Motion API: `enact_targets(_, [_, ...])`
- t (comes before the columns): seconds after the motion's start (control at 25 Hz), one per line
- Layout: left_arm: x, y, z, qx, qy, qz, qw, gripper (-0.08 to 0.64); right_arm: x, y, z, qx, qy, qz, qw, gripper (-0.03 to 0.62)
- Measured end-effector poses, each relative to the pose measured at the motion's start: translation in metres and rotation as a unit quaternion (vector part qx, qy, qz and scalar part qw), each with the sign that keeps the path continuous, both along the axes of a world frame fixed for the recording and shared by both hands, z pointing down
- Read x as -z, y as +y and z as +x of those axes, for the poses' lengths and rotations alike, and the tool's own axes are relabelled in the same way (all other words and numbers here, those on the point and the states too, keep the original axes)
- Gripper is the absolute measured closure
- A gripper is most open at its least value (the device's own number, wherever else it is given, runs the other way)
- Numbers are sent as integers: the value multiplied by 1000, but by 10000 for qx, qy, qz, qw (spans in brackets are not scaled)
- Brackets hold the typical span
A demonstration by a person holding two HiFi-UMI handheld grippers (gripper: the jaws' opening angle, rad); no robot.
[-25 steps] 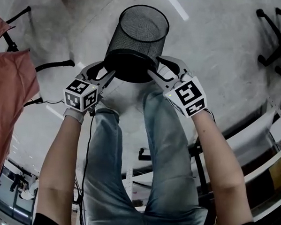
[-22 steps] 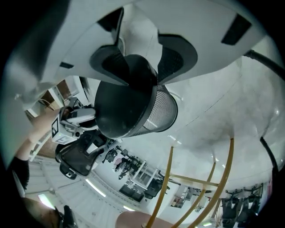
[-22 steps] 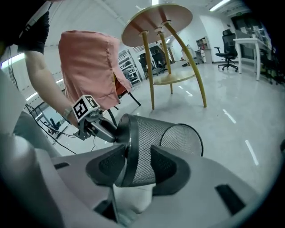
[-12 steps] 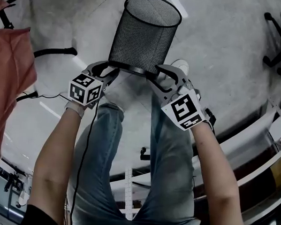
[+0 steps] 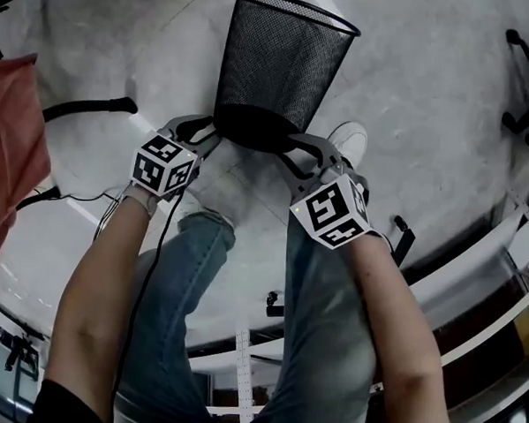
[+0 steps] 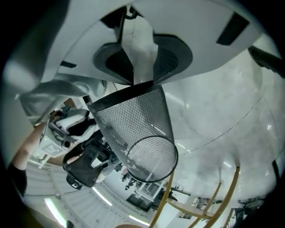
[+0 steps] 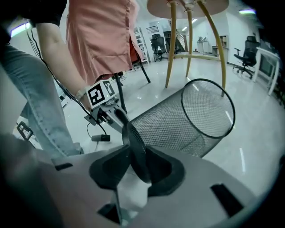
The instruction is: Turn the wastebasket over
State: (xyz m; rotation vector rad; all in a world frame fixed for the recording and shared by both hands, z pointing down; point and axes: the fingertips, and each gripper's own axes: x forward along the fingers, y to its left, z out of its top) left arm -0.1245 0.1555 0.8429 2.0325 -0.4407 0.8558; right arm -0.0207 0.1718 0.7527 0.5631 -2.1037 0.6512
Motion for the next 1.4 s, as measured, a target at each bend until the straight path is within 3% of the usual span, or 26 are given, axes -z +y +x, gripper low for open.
enact_targets(0.12, [3, -5, -5, 362, 50, -148, 9992, 416, -2, -7, -1, 70, 25, -58, 10000, 480])
enact_targets(0.28, [20, 5, -8, 415, -19, -319, 9986, 416, 7, -10, -2, 196, 16, -198, 9996, 479])
enact_targets(0.4, [46, 12, -10, 803, 6, -472, 9957, 416, 23, -26, 3, 50, -118, -288, 9995, 426])
enact_targets(0.6, [104, 28, -12, 1577, 135, -620, 9855, 416, 59, -75, 27, -25, -95, -84, 9999, 358])
enact_targets(0.76, [151, 27, 2, 2271, 314, -461, 9723, 416, 73, -132, 49, 83, -137, 36, 9999, 297])
enact_targets(1.0, [180, 35, 33, 3189, 454, -437, 9457, 416, 46, -193, 70, 648, 133, -383, 9971, 187])
enact_targets(1.2, [174, 34, 53, 3261, 447, -366, 9436, 416, 7, -196, 76, 1512, 415, -1033, 9822, 183])
enact_targets(1.4, [166, 33, 42, 3491, 418, -320, 9356, 416, -12, -169, 72, 2222, 293, -1660, 9603, 184])
